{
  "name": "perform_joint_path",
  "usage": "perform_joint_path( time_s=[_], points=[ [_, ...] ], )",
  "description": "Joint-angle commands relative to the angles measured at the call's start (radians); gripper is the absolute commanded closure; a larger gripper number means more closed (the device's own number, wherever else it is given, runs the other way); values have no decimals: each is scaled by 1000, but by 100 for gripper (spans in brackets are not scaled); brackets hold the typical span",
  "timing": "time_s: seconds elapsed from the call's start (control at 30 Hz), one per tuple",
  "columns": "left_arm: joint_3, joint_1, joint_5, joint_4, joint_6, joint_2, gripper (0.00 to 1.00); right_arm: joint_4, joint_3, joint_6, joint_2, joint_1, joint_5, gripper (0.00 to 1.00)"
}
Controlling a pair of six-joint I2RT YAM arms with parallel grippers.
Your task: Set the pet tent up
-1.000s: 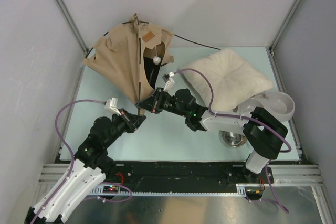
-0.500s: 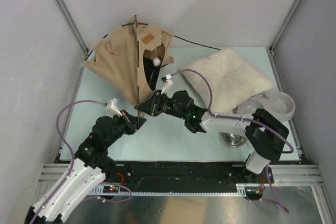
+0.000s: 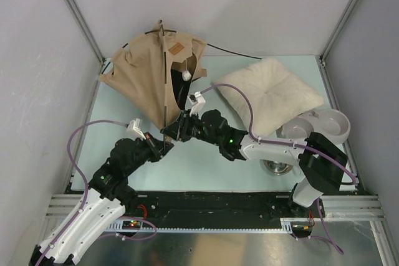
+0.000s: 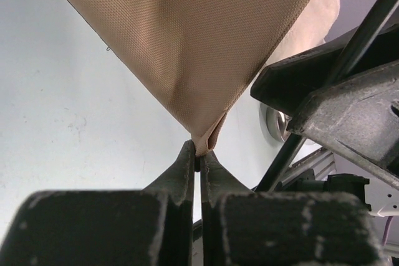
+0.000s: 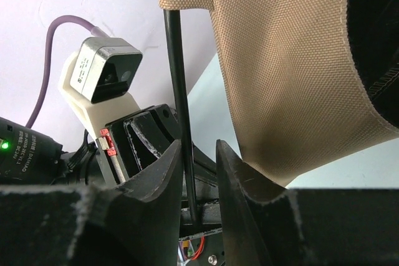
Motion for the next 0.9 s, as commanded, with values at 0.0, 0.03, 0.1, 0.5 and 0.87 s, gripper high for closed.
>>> perform_joint_path(
  time_s=[0.0,0.03,0.1,0.5,0.87],
  points=[
    [12,-26,158,7,-42,-18,100,-98,19,-54,23,22,57,69],
    [12,-26,157,7,-42,-17,100,-101,19,-59,24,30,58,69],
    [10,-26,155,7,-39,-14,100,-110,19,-70,26,43,59,72],
    [11,-25,146,6,-27,-8,100,-173,17,-97,30,114,143,86],
    [-48,-24,141,-9,-20,-23,100,-135,17,-113,-30,79,245,100]
  ],
)
